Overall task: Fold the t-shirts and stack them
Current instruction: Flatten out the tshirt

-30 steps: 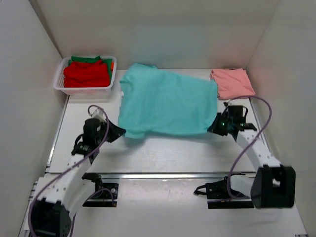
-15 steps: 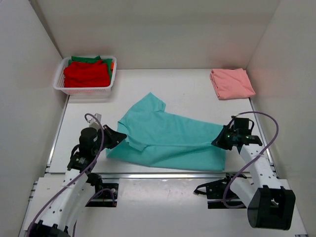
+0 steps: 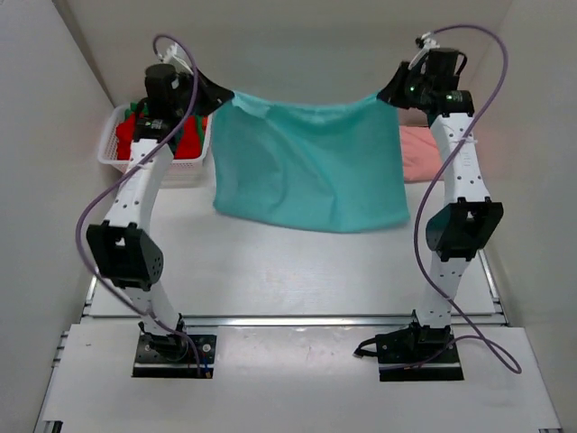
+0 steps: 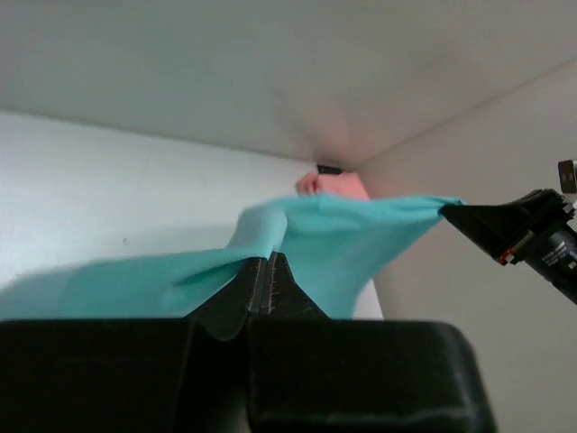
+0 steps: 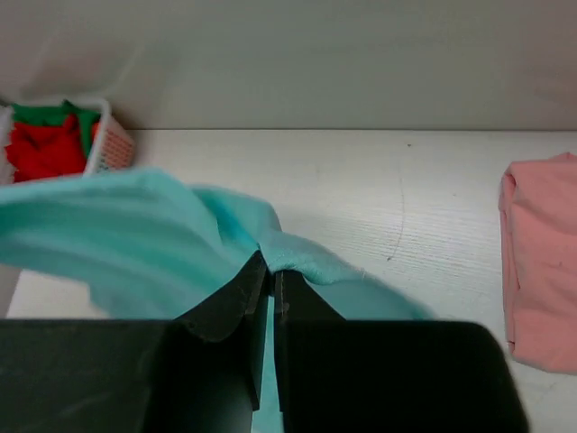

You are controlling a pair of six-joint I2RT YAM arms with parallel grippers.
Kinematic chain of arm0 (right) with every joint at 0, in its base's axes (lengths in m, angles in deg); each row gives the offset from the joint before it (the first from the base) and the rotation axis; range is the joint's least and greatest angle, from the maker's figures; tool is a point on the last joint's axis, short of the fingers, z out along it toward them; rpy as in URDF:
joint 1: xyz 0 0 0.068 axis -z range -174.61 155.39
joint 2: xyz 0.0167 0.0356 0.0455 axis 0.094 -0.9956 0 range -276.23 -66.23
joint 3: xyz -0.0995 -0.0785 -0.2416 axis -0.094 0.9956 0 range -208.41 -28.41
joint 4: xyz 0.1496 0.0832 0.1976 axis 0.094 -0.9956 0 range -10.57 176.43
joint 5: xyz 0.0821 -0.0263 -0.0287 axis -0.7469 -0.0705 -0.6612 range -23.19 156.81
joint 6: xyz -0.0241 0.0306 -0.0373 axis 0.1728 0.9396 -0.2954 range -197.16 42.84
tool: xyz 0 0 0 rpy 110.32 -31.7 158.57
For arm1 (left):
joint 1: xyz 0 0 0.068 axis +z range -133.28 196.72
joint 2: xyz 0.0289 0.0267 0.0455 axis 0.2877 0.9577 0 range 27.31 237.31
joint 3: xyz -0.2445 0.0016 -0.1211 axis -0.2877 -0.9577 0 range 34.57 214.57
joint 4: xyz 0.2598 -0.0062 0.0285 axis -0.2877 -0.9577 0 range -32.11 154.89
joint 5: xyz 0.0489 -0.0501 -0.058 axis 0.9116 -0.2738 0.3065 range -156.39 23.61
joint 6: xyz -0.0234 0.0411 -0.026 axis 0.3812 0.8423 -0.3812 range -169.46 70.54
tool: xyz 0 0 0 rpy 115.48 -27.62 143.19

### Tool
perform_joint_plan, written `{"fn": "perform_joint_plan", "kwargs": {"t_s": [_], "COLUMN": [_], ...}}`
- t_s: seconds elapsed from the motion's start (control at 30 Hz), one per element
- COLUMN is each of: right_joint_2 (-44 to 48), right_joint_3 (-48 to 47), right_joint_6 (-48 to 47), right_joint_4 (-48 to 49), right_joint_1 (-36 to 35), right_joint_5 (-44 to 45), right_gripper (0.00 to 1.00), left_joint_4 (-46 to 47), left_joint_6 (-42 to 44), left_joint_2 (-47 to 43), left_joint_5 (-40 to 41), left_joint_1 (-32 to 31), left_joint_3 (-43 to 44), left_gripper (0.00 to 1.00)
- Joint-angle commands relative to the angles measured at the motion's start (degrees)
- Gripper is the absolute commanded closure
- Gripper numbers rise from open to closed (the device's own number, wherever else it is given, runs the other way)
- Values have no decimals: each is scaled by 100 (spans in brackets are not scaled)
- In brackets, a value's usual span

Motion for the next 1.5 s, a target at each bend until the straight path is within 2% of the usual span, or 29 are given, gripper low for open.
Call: {"fn": "perform_joint_plan", "kwargs": {"t_s": [0.0, 0.03, 0.1, 0.2, 0.33, 0.43, 0.57, 0.7, 0.83, 0.97, 1.07, 1.3, 1.37, 1.47], "right_joint_2": [552, 720, 1570, 2214, 2723, 3181, 3752, 4157, 4395, 4414, 4335, 4447, 4554, 4160], "right_joint_3": [-351, 2, 1554, 2910, 4213, 5740, 6866, 7957, 8555, 8794, 8821, 8917, 8918, 8094], "right_joint_6": [325, 335, 291, 195, -8, -87, -113, -61, 18, 45, 54, 238, 230, 238], "right_joint_4": [-247, 93, 655, 1133, 1291, 1712, 1705, 1618, 1477, 1433, 1293, 1187, 1396, 1555], "right_joint_1": [338, 365, 357, 348, 383, 357, 426, 322, 286, 287, 374, 849, 858, 849], "right_joint_5": [-658, -747, -669, -581, -476, -414, -256, -45, -79, -62, 157, 175, -43, -412], "right_gripper": [100, 100, 100, 100, 99, 100, 100, 100, 100, 100, 100, 100, 100, 100], "left_joint_4": [-333, -175, 457, 994, 1163, 1286, 1067, 935, 557, 451, 565, 1145, 1329, 1339], "left_joint_6": [322, 322, 157, -55, -12, -20, 6, -135, -117, -336, -372, -188, 23, 392], "left_joint_2": [-1085, -1548, -2289, -3283, -4048, -4470, -5180, -5893, -6281, -6711, -6695, -5641, -5044, -4072], "left_joint_5": [215, 225, 225, 207, 119, 101, 92, 171, 181, 277, 304, 295, 391, 479], "left_joint_1": [-3, -55, -29, -3, -178, -249, -310, -328, -336, -354, -363, -311, -188, 15], "left_joint_3": [-50, -386, -1859, -3416, -4850, -5844, -7180, -8025, -8448, -8738, -8844, -8213, -7817, -6747], "left_gripper": [100, 100, 100, 100, 100, 100, 100, 100, 100, 100, 100, 100, 100, 100]}}
